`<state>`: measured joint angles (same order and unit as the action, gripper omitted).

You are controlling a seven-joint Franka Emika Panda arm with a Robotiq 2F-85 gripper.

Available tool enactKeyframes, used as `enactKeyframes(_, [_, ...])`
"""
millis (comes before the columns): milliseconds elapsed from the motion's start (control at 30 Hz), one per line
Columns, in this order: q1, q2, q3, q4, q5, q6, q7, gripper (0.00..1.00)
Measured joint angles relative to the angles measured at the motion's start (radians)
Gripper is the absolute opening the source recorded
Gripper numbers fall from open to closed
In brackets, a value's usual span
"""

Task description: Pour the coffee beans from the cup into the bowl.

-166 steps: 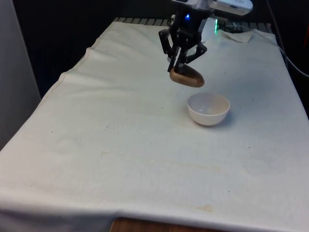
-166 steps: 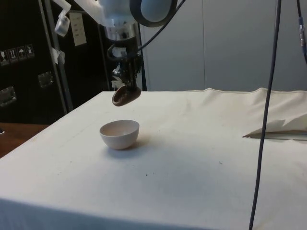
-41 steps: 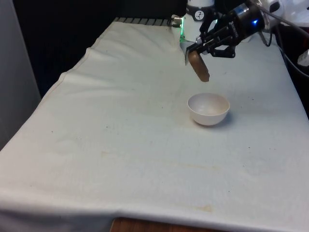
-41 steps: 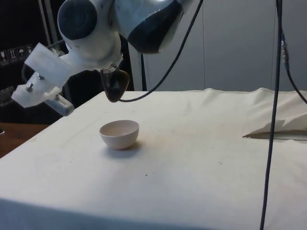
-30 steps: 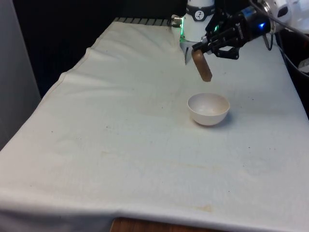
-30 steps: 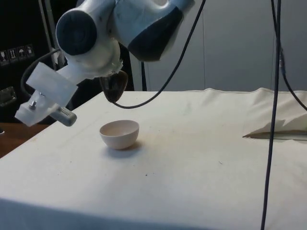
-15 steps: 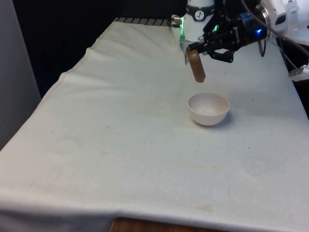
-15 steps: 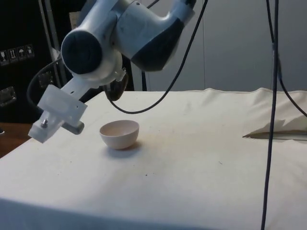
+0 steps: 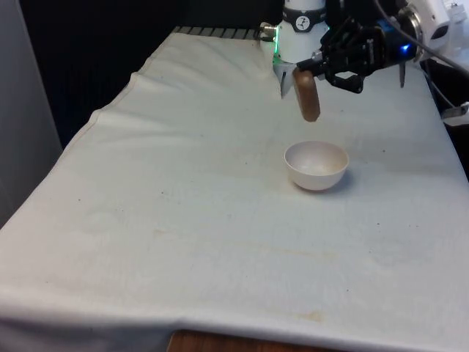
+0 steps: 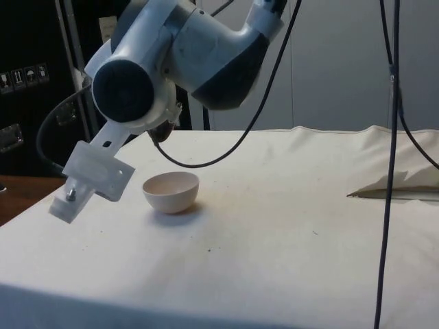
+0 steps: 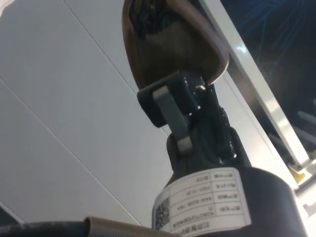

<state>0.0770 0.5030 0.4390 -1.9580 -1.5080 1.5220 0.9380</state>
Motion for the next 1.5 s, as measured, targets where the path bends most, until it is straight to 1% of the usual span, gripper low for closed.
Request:
enactKeyframes(167, [0.003,0.015,0.026,0.002,-0.024,-0.043,-0.001,0.0])
enactKeyframes(300, [0.004,0.027,0.028,0.003,-0.038,-0.054,0.001,0.0])
enactKeyframes(467, [0.006,0.049,0.03,0.003,-0.072,-0.082,0.004,0.0])
enactKeyframes(533, [0.006,0.049,0.03,0.003,-0.072,-0.082,0.004,0.0])
enactKeyframes(700, [0.007,0.07,0.037,0.003,-0.108,-0.115,0.004,0.0])
enactKeyframes(833, [0.009,0.078,0.042,0.003,-0.121,-0.133,0.003,0.0])
enactKeyframes(967, [0.012,0.09,0.051,0.002,-0.143,-0.165,0.0,0.0])
enactKeyframes(1100, [0.014,0.097,0.051,0.001,-0.154,-0.177,0.0,0.0])
enactKeyframes(1333, [0.015,0.114,0.051,-0.008,-0.199,-0.218,-0.004,0.0])
enactKeyframes(1500, [0.015,0.115,0.051,-0.014,-0.218,-0.234,-0.009,0.0])
